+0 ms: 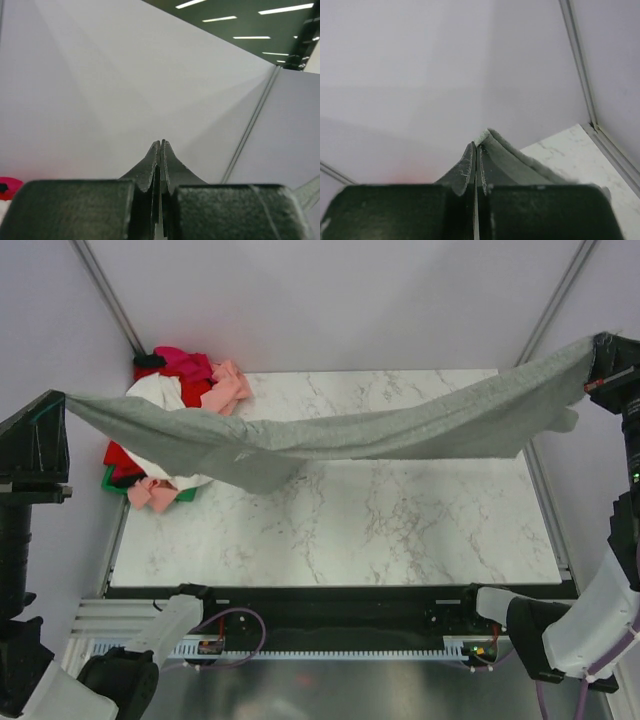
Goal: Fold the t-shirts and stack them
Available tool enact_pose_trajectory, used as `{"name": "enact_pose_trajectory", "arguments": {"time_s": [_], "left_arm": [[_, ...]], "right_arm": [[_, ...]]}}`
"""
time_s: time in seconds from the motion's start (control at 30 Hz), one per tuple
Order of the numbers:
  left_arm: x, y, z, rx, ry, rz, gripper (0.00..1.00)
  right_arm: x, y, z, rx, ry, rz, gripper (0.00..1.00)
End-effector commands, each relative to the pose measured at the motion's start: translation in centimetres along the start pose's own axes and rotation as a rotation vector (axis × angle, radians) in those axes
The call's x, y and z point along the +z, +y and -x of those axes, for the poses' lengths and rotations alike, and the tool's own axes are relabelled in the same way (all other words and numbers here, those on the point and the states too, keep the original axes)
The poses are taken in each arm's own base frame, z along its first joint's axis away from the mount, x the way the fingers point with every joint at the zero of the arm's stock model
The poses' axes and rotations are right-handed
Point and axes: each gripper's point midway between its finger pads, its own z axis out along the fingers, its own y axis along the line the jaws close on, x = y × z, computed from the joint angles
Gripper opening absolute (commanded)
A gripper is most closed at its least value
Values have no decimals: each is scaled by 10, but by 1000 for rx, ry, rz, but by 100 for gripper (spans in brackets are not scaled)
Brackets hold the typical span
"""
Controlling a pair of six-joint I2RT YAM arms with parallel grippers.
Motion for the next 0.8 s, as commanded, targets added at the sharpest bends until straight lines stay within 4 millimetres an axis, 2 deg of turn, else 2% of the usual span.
{"name": "enact_pose_trajectory", "arguments": {"time_s": [0.0,0.03,0.07,0.1,0.13,0.17,0.2,0.23,0.27,0.3,0.33,0.37,0.4,0.43,0.47,0.5,0.57,0.63,0.67,0.7,0.73,0.77], "left_arm": [[27,-8,-12,38,35,-72,2],[34,-9,-21,34,64,-86,2],[40,-2,-30,30,92,-60,2],[37,-2,-17,17,65,-35,2],[44,5,-20,17,81,1,2],[44,2,-10,30,49,-3,2],[44,1,3,65,4,-10,2],[56,7,3,76,-4,20,2],[61,14,11,60,-33,61,2],[49,10,35,41,-91,54,2],[51,6,40,14,-104,35,2],[38,-11,55,-21,-137,-66,2],[43,-20,57,-29,-171,-123,2],[38,-27,63,-29,-201,-169,2],[23,-30,74,-20,-240,-190,2],[31,-22,67,1,-238,-151,2],[34,-12,71,-17,-248,-102,2],[25,-27,96,-37,-312,-192,2],[17,-39,107,-35,-344,-263,2],[8,-43,121,-25,-387,-287,2],[3,-45,130,-15,-417,-300,2],[-4,-47,141,-13,-457,-316,2]], "right_arm": [[50,-4,-59,46,242,8,0],[59,4,-60,57,240,59,0],[76,1,-81,74,315,63,0],[75,7,-71,75,302,73,0],[70,-10,-83,82,358,-19,0],[70,-14,-76,75,323,-45,0],[78,-27,-88,67,340,-89,0],[90,-12,-70,59,242,1,0],[101,-18,-80,58,274,7,0],[86,-2,-40,44,180,43,0],[77,-25,-38,43,190,-76,0],[66,-27,-18,43,110,-117,0],[55,-35,-11,35,73,-168,0],[58,-21,18,22,-63,-102,0],[37,-17,27,27,-109,-99,0],[29,-10,38,22,-137,-78,0],[40,-12,23,53,-81,-80,0],[24,-11,25,48,-84,-84,0],[-12,-3,46,49,-170,-64,0],[-11,-15,36,48,-164,-104,0],[-34,-6,58,53,-266,-69,0],[-55,-6,67,42,-303,-76,0]]}}
